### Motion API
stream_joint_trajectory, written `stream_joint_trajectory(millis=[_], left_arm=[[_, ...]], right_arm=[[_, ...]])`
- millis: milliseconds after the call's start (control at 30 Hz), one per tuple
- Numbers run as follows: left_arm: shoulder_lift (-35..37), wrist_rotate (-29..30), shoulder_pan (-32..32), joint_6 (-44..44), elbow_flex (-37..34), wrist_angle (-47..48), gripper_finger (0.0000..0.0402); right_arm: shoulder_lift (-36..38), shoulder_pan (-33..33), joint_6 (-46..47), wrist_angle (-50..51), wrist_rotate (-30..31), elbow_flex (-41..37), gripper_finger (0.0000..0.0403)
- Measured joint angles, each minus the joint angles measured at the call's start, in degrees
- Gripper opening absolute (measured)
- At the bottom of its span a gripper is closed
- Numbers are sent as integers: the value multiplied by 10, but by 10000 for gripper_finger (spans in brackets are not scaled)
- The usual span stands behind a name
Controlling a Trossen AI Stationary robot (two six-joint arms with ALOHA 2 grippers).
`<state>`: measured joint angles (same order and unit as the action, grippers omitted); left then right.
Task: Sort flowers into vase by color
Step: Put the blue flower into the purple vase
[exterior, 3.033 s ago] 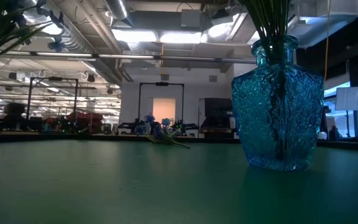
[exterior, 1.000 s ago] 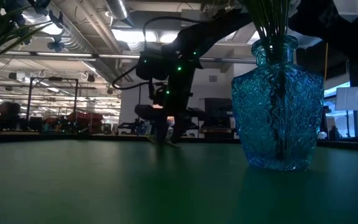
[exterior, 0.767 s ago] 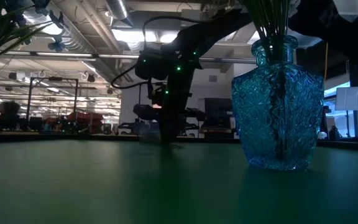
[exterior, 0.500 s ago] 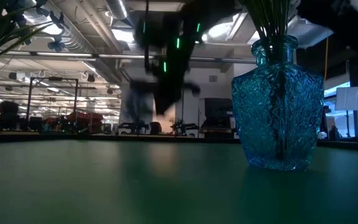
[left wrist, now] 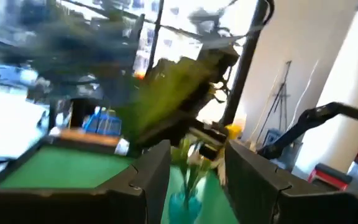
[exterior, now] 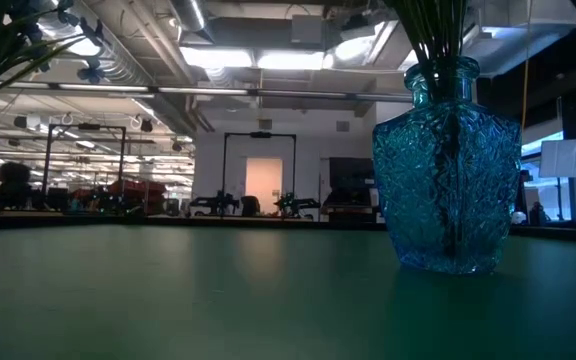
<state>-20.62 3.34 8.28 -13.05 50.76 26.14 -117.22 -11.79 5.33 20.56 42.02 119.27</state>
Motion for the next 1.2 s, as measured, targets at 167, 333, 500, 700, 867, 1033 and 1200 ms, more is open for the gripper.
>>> stream_joint_trajectory(millis=[167,333,500,700,867,1033,1200], left_arm=[[-20,-35,0,17,0,-66,159],[-67,-45,0,28,0,-121,201],[-157,-131,8,51,0,-213,229],[-243,-139,44,105,0,-291,226],[-267,-118,69,127,0,-340,225],[-255,-68,82,123,0,-340,211],[-252,-44,84,117,0,-342,142]], right_arm=[[15,-53,-69,-134,-35,0,8],[12,-75,-71,-199,-111,0,10],[8,-77,-70,-202,-130,0,11],[8,-76,-69,-207,-116,0,11],[8,-78,-68,-204,-109,0,12],[8,-80,-64,-203,-106,0,12],[8,-81,-64,-194,-107,0,12]])
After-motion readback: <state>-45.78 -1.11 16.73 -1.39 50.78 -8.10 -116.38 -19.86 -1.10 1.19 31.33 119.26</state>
